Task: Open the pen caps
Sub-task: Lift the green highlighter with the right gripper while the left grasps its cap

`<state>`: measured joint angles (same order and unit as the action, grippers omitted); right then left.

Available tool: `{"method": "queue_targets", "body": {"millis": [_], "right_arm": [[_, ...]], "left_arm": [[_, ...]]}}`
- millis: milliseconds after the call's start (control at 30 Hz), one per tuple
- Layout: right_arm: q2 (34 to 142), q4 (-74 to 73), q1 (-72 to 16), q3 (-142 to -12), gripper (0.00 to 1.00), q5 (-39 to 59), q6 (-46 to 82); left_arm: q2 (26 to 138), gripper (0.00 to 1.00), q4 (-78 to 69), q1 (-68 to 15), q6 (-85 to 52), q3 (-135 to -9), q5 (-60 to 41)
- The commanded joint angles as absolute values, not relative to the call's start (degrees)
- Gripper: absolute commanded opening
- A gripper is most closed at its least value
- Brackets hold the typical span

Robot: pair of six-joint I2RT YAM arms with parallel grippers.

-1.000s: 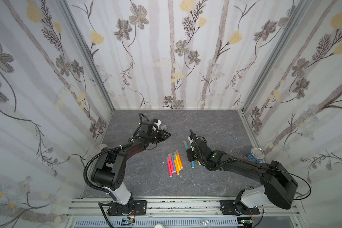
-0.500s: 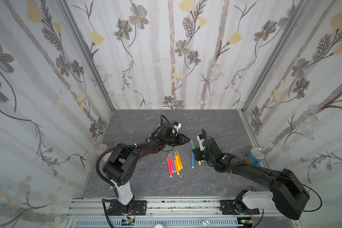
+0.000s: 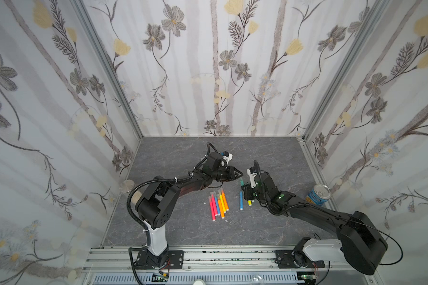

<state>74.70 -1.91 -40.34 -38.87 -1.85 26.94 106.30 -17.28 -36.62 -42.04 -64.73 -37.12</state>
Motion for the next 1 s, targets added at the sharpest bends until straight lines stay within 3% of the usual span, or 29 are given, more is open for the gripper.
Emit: {"method": "queue_targets", "body": {"millis": [0,367,900,967], "right_arm": [[74.36,-4.3,-40.26,-38.85,0.0,-1.61,27.03],[75.34,-5.86,-39.87,-38.69,0.0,-2.59,26.8],[75.85,-7.38,-39.82,-37.29,0.0,-2.13,26.98],[75.85,-7.71,-39.81,-37.27,0.05,-1.81,27.06]], "left_arm": [[107.02,0.31,-18.7,-36.82,-42.4,-65.72,-37.88],[107.98,0.26,-19.48,-37.62,-42.8,-66.16,-38.67],[108.48,0.0,-20.73,-37.55,-42.98,-65.57,-39.02],[108.56,0.0,-20.83,-37.58,-42.98,-65.61,-39.1]]}}
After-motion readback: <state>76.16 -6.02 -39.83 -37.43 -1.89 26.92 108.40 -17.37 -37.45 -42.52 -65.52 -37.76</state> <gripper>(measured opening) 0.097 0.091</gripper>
